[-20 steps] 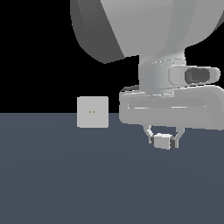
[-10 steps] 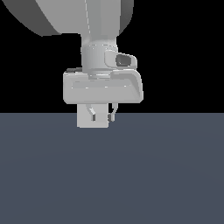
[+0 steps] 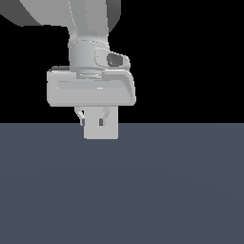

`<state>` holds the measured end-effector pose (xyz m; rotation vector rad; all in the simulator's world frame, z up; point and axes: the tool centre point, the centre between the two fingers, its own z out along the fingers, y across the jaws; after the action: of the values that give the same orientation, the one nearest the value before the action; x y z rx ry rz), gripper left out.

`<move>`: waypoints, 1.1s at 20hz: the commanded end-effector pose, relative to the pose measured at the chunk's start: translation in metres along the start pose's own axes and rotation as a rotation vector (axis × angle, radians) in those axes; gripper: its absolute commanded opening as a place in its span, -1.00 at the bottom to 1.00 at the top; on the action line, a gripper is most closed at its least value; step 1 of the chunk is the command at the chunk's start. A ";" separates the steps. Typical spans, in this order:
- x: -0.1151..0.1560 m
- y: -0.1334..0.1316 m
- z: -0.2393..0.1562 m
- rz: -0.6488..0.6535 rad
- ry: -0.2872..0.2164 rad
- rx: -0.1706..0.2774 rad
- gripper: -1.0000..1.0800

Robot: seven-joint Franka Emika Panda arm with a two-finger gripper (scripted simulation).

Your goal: Plug the charger into the wall socket.

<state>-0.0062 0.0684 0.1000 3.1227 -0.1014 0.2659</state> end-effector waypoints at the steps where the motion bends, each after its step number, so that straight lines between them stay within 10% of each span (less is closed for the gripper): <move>1: 0.000 0.000 0.000 0.000 0.000 0.000 -1.00; 22: 0.048 0.000 0.008 0.000 0.000 0.001 -1.00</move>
<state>0.0395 0.0648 0.1000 3.1233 -0.1011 0.2650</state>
